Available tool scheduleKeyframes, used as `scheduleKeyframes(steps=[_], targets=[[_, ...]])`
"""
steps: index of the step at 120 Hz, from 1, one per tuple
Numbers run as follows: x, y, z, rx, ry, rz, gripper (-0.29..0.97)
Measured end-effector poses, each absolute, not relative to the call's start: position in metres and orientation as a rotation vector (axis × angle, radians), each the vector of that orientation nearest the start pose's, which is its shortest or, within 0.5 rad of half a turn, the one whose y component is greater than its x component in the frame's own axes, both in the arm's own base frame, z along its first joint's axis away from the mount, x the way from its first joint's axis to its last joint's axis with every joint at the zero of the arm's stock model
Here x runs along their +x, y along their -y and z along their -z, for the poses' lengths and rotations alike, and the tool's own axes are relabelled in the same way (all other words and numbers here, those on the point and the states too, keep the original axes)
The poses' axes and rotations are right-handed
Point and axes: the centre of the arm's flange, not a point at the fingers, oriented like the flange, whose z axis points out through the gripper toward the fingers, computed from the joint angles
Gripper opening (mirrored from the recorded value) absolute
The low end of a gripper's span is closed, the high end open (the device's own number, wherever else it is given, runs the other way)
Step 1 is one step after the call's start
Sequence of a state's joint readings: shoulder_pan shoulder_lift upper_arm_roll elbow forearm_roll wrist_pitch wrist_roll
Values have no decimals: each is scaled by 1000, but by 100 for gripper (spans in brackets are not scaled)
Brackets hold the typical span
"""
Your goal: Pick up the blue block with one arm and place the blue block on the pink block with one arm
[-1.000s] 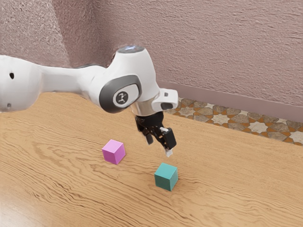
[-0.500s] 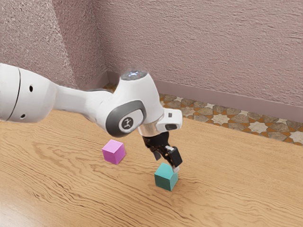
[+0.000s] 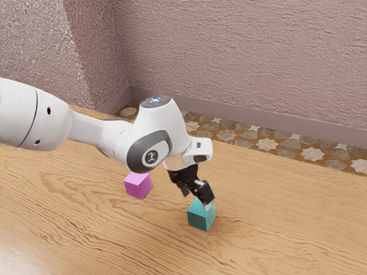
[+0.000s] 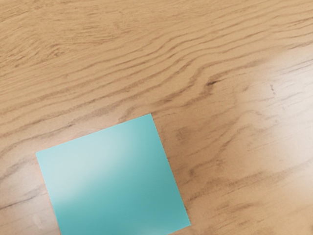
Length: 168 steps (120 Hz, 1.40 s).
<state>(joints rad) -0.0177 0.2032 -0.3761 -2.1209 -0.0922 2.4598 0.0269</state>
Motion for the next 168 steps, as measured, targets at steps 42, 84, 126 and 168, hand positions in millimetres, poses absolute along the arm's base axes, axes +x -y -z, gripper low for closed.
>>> scheduleKeyframes(steps=[42, 84, 126, 168], targets=[[548, 212, -324, -3261, -531, 205, 68], [548, 215, -311, -3270, -534, 182, 68], [555, 216, -299, -3283, -525, 168, 68], [557, 215, -285, -3291, -515, 134, 68]])
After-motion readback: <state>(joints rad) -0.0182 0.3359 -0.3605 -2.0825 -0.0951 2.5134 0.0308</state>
